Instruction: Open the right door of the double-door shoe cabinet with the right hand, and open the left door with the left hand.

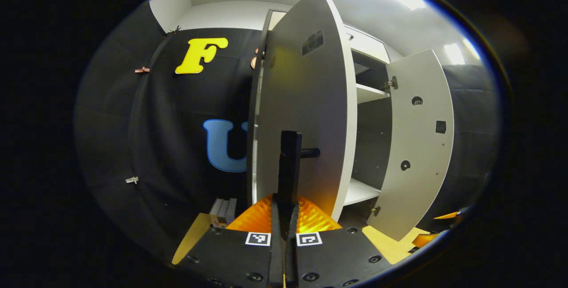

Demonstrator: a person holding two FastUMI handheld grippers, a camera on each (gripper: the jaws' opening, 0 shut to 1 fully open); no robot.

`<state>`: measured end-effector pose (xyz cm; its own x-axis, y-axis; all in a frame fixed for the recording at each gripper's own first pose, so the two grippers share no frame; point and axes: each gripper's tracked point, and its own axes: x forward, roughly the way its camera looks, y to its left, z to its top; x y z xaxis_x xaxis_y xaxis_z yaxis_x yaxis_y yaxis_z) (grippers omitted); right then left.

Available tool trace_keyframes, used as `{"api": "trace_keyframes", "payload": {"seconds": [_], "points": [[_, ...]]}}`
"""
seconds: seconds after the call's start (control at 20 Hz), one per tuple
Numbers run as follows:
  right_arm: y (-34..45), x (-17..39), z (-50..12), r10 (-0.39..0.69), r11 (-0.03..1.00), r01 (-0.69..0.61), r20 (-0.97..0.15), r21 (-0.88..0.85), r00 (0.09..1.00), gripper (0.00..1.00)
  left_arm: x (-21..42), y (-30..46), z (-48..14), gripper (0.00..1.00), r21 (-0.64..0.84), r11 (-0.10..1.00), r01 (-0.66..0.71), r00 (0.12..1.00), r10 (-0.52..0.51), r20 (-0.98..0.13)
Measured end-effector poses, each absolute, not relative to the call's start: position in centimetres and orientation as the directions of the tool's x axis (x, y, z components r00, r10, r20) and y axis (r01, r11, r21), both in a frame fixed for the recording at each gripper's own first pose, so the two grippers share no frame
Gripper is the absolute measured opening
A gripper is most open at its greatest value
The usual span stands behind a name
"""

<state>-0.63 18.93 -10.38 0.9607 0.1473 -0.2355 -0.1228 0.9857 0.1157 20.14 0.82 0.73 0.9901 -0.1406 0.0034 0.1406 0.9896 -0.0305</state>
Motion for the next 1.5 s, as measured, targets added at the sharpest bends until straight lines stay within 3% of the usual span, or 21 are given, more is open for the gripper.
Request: {"api": "trace_keyframes", "payload": {"seconds": [0.15, 0.3, 0.5, 0.8, 1.05, 1.25, 1.5], "points": [[18.1, -1.0, -10.4, 0.129, 0.988, -0.104, -0.237, 0.116, 0.963, 0.99, 20.4, 5.8, 0.7, 0.02, 0.067, 0.997, 0.027, 1.000, -0.027, -0.004], [17.3, -1.0, -10.4, 0.112, 0.990, -0.089, -0.236, 0.105, 0.965, 0.99, 20.3, 5.1, 1.0, 0.05, -0.095, 0.986, 0.137, 0.991, -0.137, 0.007], [16.9, -1.0, -9.9, 0.102, 0.991, -0.079, -0.229, 0.108, 0.968, 0.99, 20.6, 6.2, -0.1, 0.07, 0.045, 0.998, 0.053, 0.999, -0.053, 0.005], [16.3, -1.0, -10.4, 0.090, 0.992, -0.066, -0.245, 0.103, 0.965, 0.99, 20.4, 5.6, 0.0, 0.05, 0.002, 0.998, 0.064, 0.998, -0.064, -0.004], [15.7, -0.8, -9.3, 0.069, 0.996, -0.052, -0.251, 0.075, 0.965, 0.99, 18.3, 5.8, 0.1, 0.05, -0.008, 0.999, 0.053, 0.999, -0.054, -0.011], [14.8, -0.1, -7.5, 0.089, 0.995, -0.078, -0.222, 0.058, 0.971, 0.99, 15.2, 5.0, 0.2, 0.05, -0.059, 0.998, 0.007, 0.999, -0.009, -0.033], [11.6, -0.1, -5.7, 0.100, 0.994, -0.090, -0.193, 0.058, 0.976, 0.99, 9.8, 2.5, 1.2, 0.06, -0.007, 0.996, -0.086, 0.996, 0.086, -0.026]]}}
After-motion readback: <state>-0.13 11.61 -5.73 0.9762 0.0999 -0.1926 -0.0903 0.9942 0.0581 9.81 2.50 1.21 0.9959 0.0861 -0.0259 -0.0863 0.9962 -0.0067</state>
